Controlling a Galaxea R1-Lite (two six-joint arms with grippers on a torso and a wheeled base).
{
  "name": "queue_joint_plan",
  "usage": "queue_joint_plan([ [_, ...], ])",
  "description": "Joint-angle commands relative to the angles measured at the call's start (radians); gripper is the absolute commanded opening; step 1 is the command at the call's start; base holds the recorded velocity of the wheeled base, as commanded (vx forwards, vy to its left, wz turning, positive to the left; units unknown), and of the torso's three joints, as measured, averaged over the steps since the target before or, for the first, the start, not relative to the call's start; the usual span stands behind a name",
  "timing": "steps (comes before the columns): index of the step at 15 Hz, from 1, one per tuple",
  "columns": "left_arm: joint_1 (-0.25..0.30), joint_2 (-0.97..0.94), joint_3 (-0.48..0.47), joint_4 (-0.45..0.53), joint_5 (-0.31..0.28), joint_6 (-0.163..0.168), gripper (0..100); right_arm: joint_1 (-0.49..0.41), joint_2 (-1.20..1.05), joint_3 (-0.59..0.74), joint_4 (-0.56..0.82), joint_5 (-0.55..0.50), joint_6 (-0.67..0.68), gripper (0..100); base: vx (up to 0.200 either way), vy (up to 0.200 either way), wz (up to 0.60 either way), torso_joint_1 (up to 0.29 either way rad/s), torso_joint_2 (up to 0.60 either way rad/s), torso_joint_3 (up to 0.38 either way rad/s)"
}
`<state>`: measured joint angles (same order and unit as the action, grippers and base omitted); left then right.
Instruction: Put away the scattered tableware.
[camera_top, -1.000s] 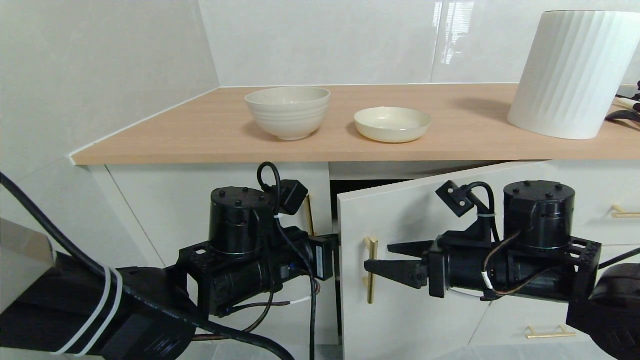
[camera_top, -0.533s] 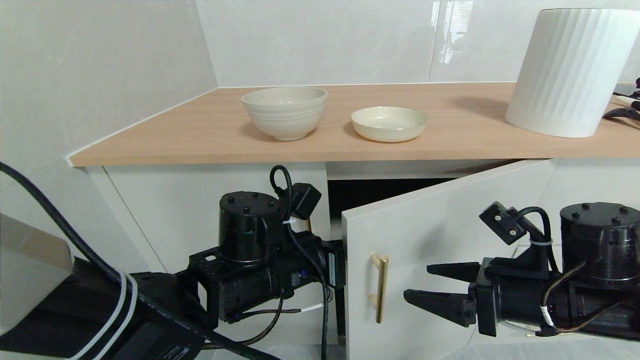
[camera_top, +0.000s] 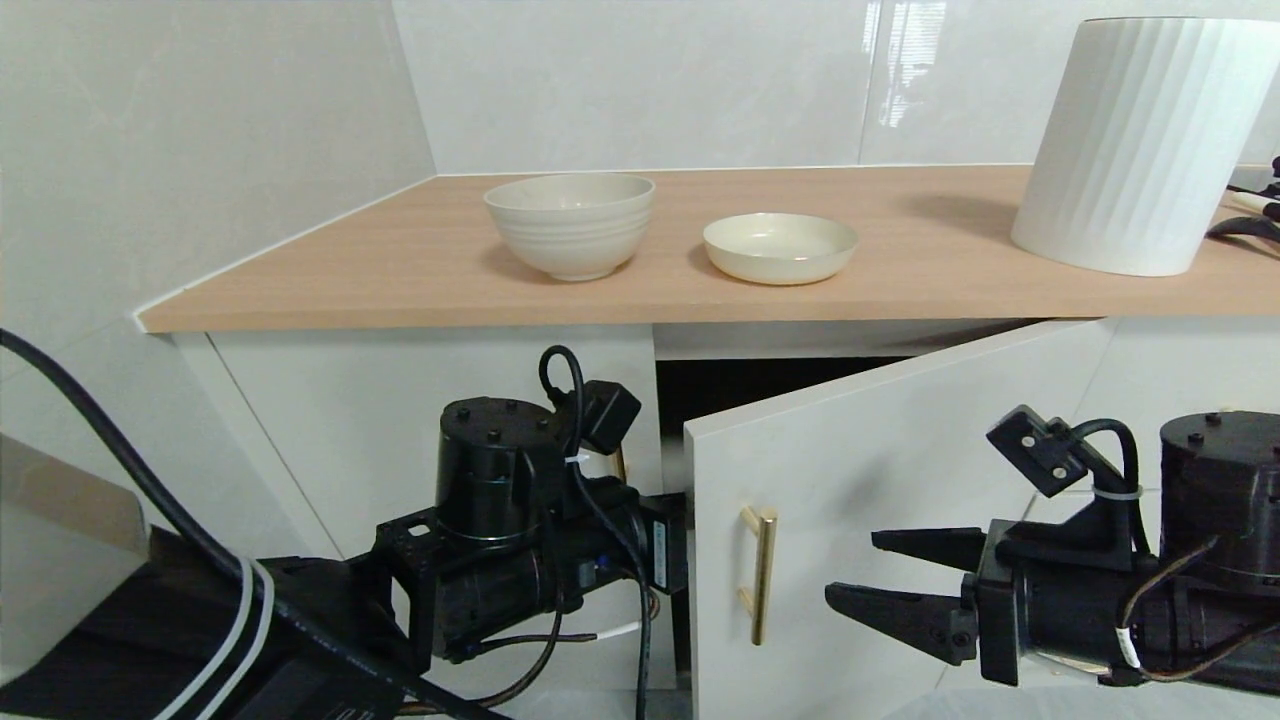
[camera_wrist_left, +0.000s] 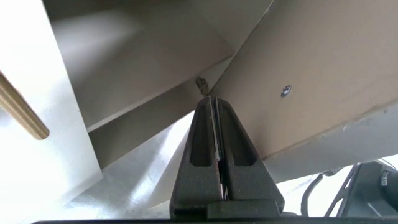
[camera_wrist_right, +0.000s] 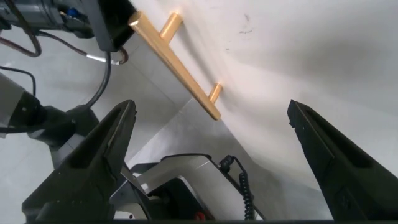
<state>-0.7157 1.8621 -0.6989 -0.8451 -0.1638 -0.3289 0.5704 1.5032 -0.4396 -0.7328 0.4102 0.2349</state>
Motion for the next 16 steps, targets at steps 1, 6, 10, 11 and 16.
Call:
queue_joint_plan([
  [1,-0.001,0.002,-0.004,0.001,0.001,-0.001,0,0.000,-0.006,0.001,0.000,0.002,0.000,100,-0.200,0.000,0.00,0.002,0.00,0.002],
  [6,-0.017,0.049,-0.051,0.008,0.000,-0.001,0,-0.004,-0.015,-0.001,0.000,0.001,0.001,100,-0.200,0.000,0.00,0.008,0.00,0.003],
  [10,-0.041,0.152,-0.116,0.012,0.000,-0.001,0,-0.026,-0.029,-0.001,-0.004,0.001,0.000,100,0.000,0.000,0.00,0.000,0.00,0.000],
  [11,-0.041,0.158,-0.117,0.012,0.000,-0.001,0,-0.027,-0.032,-0.001,-0.004,0.001,0.000,100,0.000,0.000,0.00,0.000,0.00,0.000],
  [16,-0.062,0.169,-0.129,0.029,0.000,-0.001,0,-0.027,-0.103,0.001,0.003,0.002,0.000,100,0.000,0.000,0.00,0.000,0.00,0.000],
])
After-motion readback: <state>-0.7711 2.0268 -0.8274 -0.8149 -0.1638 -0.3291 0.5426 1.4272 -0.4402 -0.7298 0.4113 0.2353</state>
